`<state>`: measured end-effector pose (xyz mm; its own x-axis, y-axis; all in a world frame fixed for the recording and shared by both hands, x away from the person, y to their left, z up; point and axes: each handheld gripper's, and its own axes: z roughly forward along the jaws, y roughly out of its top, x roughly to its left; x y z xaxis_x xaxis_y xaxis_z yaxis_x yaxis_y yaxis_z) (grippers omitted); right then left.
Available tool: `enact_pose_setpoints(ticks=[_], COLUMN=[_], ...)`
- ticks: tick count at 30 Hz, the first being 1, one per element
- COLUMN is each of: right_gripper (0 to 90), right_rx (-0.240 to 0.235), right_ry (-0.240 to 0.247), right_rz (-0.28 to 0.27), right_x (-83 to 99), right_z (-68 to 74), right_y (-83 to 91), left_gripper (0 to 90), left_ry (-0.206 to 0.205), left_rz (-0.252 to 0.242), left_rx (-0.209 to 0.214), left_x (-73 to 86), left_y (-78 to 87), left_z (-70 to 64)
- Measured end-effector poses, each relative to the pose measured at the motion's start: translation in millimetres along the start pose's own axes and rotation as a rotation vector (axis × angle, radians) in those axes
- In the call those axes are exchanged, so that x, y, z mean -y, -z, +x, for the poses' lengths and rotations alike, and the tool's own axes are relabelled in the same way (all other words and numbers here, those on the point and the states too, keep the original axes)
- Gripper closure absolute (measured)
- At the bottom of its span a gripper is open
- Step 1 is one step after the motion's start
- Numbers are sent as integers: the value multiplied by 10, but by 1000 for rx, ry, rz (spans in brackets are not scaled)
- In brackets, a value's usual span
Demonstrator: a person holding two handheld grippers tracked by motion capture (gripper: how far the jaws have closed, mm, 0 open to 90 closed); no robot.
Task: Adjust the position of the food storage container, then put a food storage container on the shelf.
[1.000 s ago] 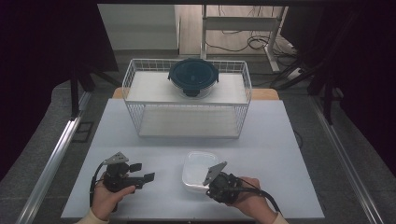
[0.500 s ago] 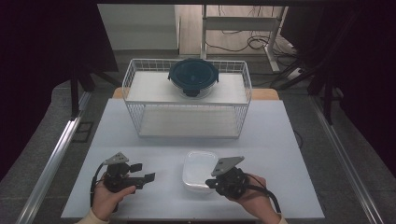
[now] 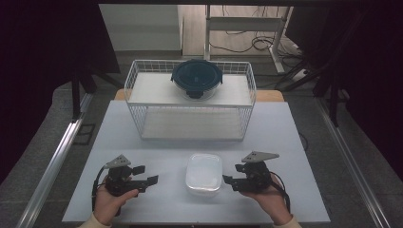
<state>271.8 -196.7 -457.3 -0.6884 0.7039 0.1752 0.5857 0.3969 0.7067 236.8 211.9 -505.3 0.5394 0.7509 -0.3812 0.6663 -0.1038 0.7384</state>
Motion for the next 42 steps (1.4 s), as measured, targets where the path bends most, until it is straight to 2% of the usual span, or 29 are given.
enact_pose_setpoints(ticks=[3, 5, 12, 15, 17, 25, 28, 31, 35, 39, 42], right_gripper=[238, 191, 192, 187, 198, 231, 255, 272, 273, 271, 281], right_rx=[-23, -15, -42, -71, -92, -69, -78, -81, -60, -70, -68], right_ry=[-45, -49, -107, -166, -195, -223, -248, -280, -286, -316, -320], right_rz=[-23, -21, -50, -102, -118, -116, -119, -119, -107, -108, -119], right_x=[36, 68, 130, 130, 126, 130, 102, 43, -52, -83, -53], right_z=[-53, -72, -168, -209, -231, -215, -205, -201, -202, -208, -207], right_y=[-3, -5, 30, 33, 30, 43, 33, -10, -35, -71, -98], left_gripper=[228, 228, 227, 227, 227, 225, 230, 235, 239, 262, 264], left_ry=[1, 1, -1, 5, 11, 12, 34, 61, 56, 106, 125], left_rz=[-5, -6, 1, -5, -9, -21, -18, -17, -17, -30, 17], left_rx=[-1, 1, 3, 4, 6, 55, 89, 115, 106, 132, 145], left_x=[-3, -3, 3, 5, -4, -157, -246, -420, -629, -635, -571], left_y=[7, 6, -1, 10, 16, -49, -81, -111, -163, -242, -314], left_z=[-1, -5, -9, -7, -15, -153, -198, -245, -303, -289, -277])
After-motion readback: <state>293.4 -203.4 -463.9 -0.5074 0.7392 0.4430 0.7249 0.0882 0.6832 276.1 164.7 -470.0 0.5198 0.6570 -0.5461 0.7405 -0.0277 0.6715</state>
